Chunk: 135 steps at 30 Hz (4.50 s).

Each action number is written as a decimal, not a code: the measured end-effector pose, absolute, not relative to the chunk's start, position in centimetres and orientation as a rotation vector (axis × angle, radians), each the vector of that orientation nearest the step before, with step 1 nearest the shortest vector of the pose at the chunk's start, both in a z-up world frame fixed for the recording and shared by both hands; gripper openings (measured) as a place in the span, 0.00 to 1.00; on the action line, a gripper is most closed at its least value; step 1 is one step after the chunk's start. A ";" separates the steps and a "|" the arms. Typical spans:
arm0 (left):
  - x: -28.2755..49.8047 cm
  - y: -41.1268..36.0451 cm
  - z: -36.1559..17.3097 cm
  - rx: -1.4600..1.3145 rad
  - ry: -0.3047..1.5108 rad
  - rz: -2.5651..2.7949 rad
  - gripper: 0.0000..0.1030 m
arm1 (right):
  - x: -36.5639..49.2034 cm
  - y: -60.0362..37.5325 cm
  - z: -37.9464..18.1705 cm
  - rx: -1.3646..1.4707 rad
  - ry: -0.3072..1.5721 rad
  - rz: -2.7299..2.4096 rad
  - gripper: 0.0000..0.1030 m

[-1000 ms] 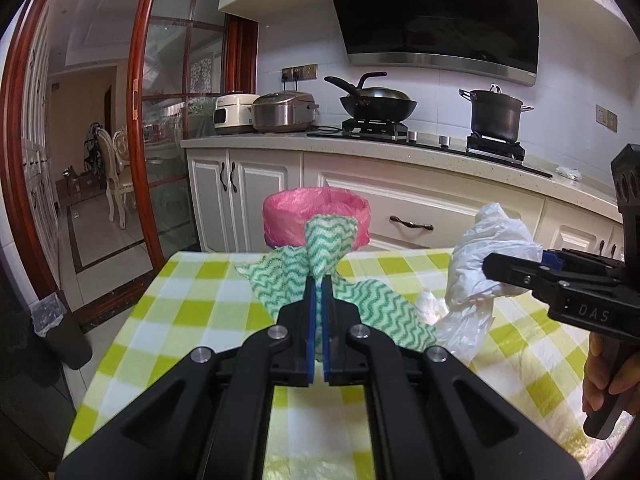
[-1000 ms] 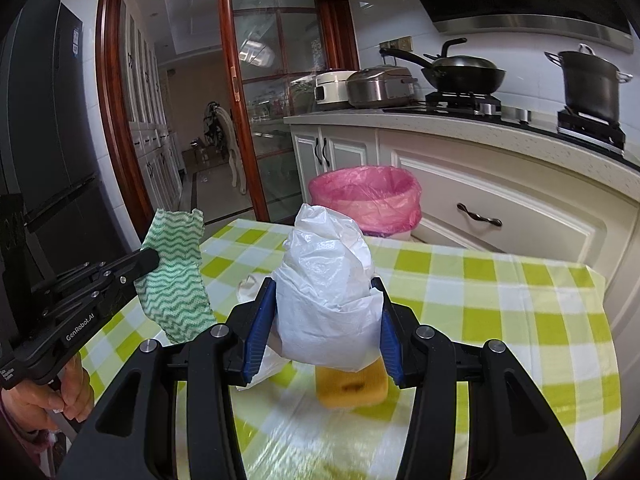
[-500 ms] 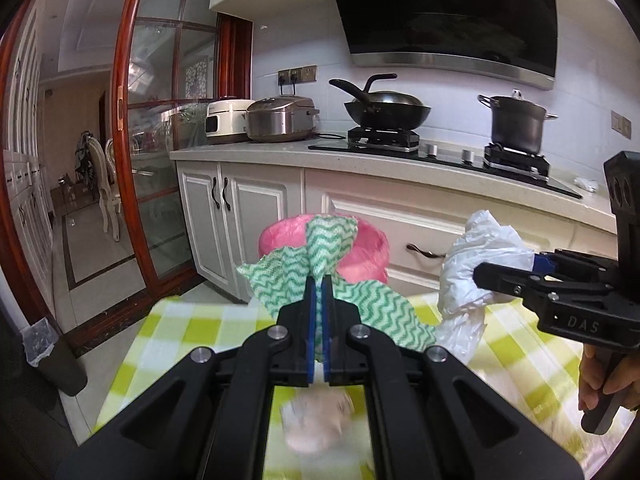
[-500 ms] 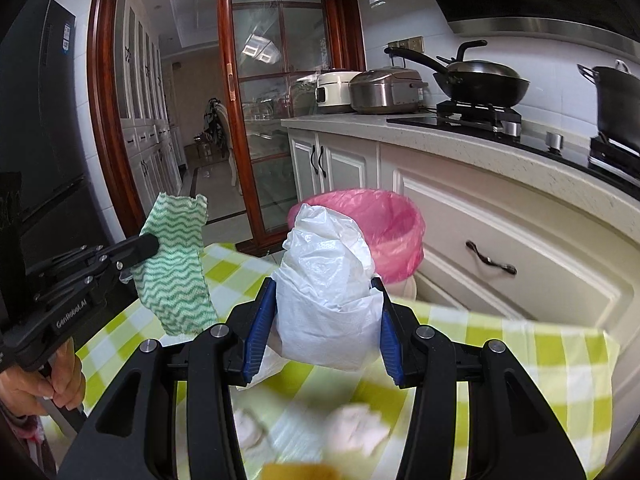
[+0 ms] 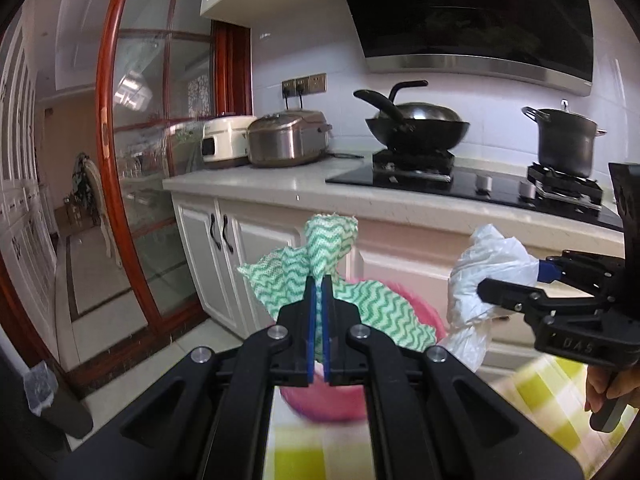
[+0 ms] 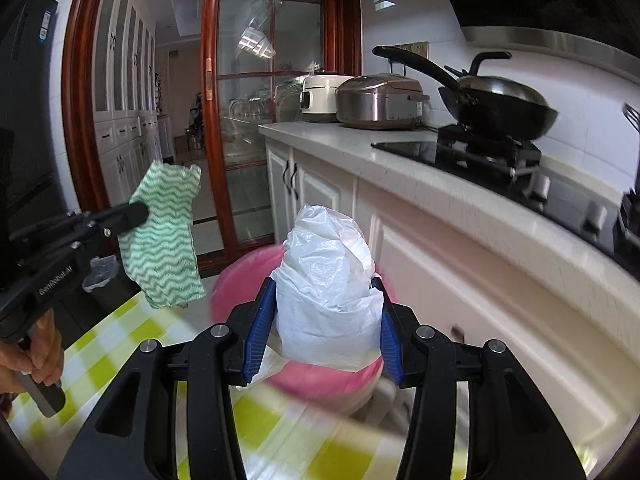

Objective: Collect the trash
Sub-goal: 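Open both tools to drop the cloth and bag into the bin, then move both tools back over the table, then lower the right tool onto the yellow sponge and grasp it, then grasp the crumpled white tissue with the left tool while the right tool holds the sponge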

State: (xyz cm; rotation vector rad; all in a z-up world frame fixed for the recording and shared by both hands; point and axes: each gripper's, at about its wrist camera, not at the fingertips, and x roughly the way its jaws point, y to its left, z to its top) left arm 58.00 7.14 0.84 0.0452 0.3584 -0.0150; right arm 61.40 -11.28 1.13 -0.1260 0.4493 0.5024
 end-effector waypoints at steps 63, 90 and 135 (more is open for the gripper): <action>24.1 4.8 -11.3 -0.065 0.549 0.058 0.95 | 31.8 -16.7 -12.6 0.009 0.685 0.342 0.82; 27.3 6.1 -13.0 -0.101 0.623 0.090 0.95 | 35.6 -13.6 -16.6 0.025 0.848 0.341 0.66; 34.0 -1.7 -15.4 -0.036 0.740 -0.015 0.38 | 30.5 -22.1 -11.9 0.170 0.656 0.338 0.60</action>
